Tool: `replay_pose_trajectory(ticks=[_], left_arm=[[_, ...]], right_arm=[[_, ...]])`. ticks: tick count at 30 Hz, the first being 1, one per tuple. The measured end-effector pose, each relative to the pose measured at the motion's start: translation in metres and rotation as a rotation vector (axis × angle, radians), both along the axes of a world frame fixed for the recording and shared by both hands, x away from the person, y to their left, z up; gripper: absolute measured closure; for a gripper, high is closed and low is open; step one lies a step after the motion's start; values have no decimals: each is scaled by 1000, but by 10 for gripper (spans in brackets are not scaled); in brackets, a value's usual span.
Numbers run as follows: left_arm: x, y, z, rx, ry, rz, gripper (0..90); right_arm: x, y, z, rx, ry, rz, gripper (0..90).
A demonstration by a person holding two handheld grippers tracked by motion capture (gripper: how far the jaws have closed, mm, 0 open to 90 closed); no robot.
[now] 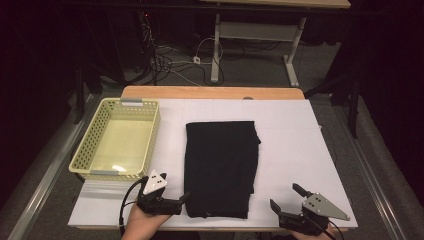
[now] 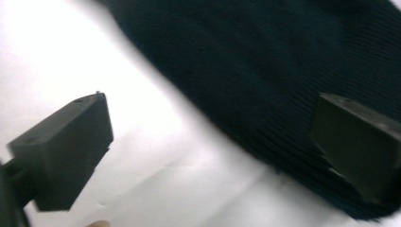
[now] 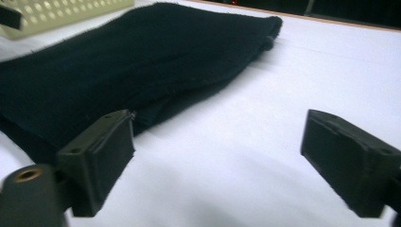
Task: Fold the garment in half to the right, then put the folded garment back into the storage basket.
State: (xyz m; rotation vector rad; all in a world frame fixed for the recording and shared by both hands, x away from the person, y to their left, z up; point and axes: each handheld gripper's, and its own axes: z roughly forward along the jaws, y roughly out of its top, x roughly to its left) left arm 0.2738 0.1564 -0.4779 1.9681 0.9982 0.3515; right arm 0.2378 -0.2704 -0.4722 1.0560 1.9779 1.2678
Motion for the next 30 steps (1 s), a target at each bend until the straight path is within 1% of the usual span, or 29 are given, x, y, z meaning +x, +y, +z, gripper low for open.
replay_pose_trajectory(ticks=[1, 2, 3, 6, 10, 12, 17, 21, 23, 25, 27, 28, 29, 30], left_arm=[[0, 0, 1, -10, 7, -15, 0], [0, 0, 1, -18, 10, -22, 0], [-1, 0, 0, -19, 10, -24, 0], [-2, -1, -2, -12, 24, -36, 0], [-10, -10, -1, -3, 44, -80, 0], [-12, -14, -1, 7, 44, -89, 0], [-11, -18, -5, 47, 74, -72, 0], [-11, -19, -9, 59, 105, -69, 25], [-12, -20, -10, 65, 114, -67, 36], [-12, -20, -12, 56, 137, -68, 60], [-12, -18, -13, 33, 157, -76, 93], [-13, -18, -14, 21, 155, -79, 108], [-13, -17, -14, 13, 152, -94, 124], [-13, -16, -14, 10, 152, -96, 151]], right_arm=[[-1, -2, 0, -6, -3, -8, 56], [-1, -3, 0, -4, -6, -17, 19], [-1, -3, 0, -3, -11, -25, 3], [-1, -3, 0, -6, -21, -48, 3], [-2, 0, 0, -23, -28, -46, 3], [-2, 1, -1, -21, -27, -45, 3], [-2, 4, -3, -39, -24, -30, 4], [-2, 5, -2, -34, -29, -20, 4], [0, 6, -1, -33, -28, -18, 4], [2, 8, 0, -28, -27, -17, 7], [4, 10, 1, -26, -27, -14, 9], [6, 11, 2, -24, -27, -12, 10], [8, 14, 3, -21, -29, -10, 11], [10, 16, 4, -21, -34, -6, 13]])
